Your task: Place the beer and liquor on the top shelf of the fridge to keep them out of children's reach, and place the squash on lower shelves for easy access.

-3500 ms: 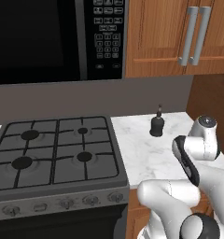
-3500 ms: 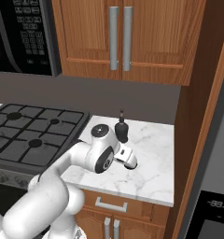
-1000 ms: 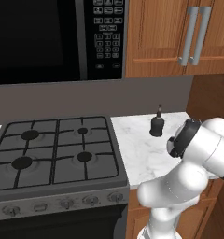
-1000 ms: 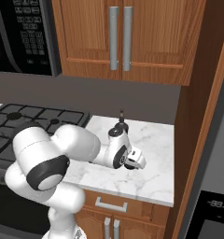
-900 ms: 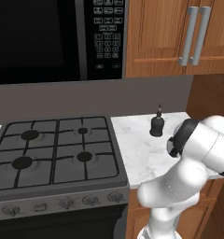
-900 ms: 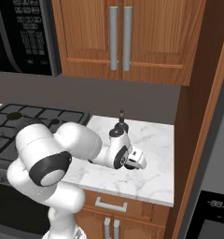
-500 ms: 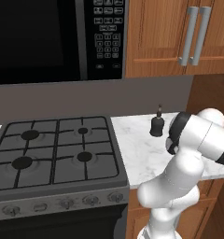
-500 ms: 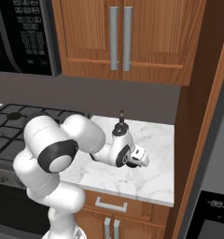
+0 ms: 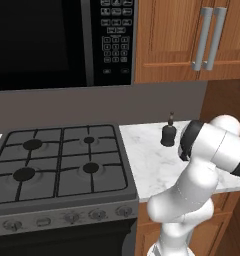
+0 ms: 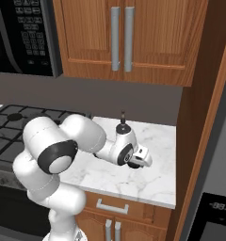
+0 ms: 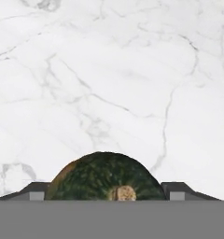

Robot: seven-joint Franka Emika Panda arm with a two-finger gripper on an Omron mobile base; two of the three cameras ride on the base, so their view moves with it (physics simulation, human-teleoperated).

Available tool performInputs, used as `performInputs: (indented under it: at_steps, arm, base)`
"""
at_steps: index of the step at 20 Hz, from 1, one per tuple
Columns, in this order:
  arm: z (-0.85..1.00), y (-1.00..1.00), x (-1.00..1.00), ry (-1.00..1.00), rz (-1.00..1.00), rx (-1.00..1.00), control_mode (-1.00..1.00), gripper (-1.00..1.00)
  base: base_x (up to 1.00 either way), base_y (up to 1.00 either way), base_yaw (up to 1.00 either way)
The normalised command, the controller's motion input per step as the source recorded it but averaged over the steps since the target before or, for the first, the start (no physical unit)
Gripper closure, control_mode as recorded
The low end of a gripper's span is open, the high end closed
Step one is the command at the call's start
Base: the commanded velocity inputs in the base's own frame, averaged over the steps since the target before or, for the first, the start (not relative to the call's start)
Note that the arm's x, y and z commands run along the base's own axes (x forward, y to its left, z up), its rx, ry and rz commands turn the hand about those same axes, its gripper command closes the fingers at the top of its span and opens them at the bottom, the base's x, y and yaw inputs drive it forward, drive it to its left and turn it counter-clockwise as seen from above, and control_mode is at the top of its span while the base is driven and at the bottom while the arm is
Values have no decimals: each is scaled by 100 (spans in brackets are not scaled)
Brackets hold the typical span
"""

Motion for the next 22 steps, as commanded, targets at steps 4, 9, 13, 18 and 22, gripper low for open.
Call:
performInputs:
  at_steps: [4, 9, 13, 18, 22]
  arm:
    - [-5, 12, -97, 0, 16, 0, -100, 100]
    - [43, 32, -100, -14, 16, 0, -100, 100]
    - [99, 50, -83, -30, 14, 0, -100, 100]
    - [100, 57, -68, -25, 17, 0, -100, 100]
    - [100, 64, -71, -12, 15, 0, -100, 100]
  base:
    - [0, 0, 0]
    - [0, 0, 0]
    - [0, 0, 0]
    - [0, 0, 0]
    - [0, 0, 0]
